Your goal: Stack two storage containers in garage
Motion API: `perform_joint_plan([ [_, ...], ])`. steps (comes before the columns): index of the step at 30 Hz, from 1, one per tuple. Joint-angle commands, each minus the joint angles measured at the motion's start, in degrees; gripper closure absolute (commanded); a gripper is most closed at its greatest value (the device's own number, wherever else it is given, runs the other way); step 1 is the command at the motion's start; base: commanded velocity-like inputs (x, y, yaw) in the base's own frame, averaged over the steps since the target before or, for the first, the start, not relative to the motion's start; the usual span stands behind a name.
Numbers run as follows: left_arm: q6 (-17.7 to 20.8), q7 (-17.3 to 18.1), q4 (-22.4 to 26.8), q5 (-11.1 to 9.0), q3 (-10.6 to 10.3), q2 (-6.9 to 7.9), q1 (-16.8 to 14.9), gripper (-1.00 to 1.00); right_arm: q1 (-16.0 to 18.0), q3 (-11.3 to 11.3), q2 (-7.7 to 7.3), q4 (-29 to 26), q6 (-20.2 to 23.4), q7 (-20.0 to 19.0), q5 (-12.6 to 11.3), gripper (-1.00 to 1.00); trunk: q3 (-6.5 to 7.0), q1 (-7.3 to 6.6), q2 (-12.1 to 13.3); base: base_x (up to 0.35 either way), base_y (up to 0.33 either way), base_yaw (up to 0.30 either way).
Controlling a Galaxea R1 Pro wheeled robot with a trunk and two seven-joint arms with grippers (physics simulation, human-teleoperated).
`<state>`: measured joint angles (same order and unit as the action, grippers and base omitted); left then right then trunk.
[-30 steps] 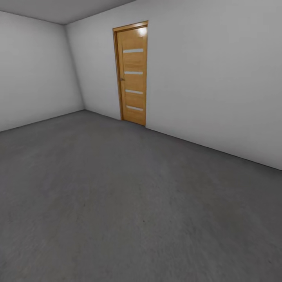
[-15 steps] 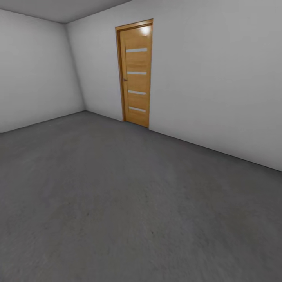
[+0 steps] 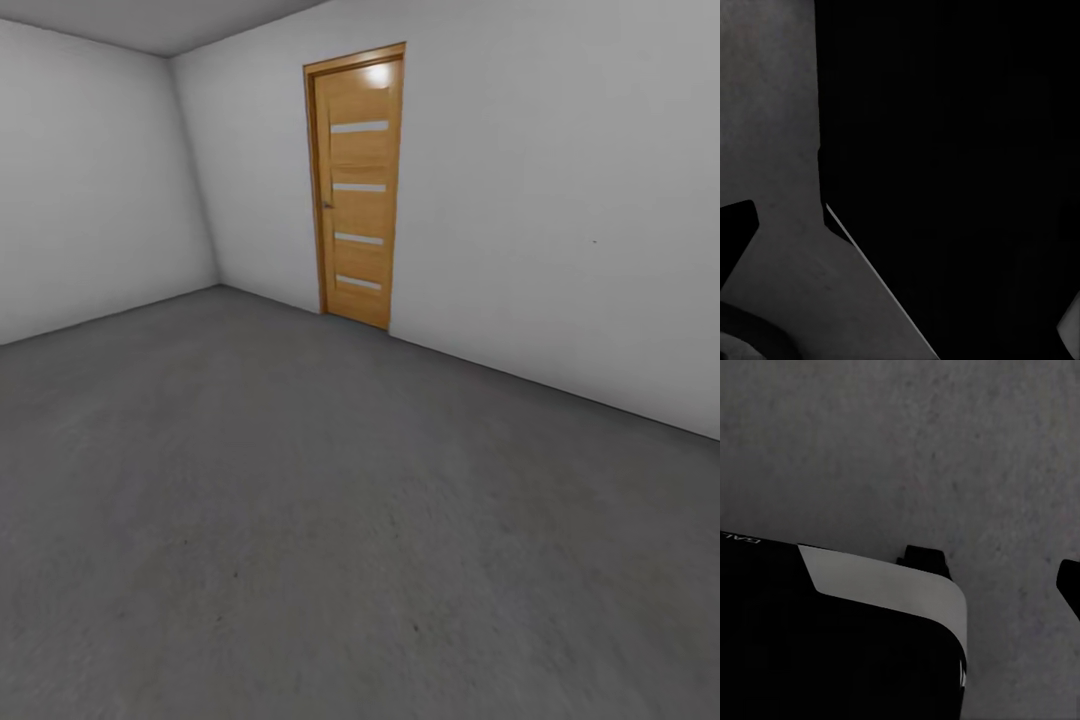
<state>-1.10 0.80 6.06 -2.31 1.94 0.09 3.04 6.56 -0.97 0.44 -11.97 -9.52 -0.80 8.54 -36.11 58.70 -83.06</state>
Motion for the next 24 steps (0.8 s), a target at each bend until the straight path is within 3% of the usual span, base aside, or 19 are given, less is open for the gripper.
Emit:
perform_joint_plan([
  [1,-0.05,0.08,0.09,-0.24,0.17,-0.01,0.04,-1.0,0.03,-0.08,-0.01,0.03,-0.15,0.01,0.25,-1.0,-0.04,0.03,-0.02,0.28,0.235,0.0],
  [10,-0.06,0.08,0.09,-0.24,0.17,-0.01,0.04,-1.0,0.03,-0.01,-0.05,0.1,-0.15,0.01,0.29,-1.0,-0.04,0.03,-0.02,0.28,0.235,-0.029],
  [24,-0.05,0.08,0.09,-0.24,0.17,-0.01,0.04,-1.0,0.03,0.01,-0.09,0.1,-0.15,0.01,0.32,-1.0,-0.04,0.03,-0.02,0.279,0.235,-0.26],
])
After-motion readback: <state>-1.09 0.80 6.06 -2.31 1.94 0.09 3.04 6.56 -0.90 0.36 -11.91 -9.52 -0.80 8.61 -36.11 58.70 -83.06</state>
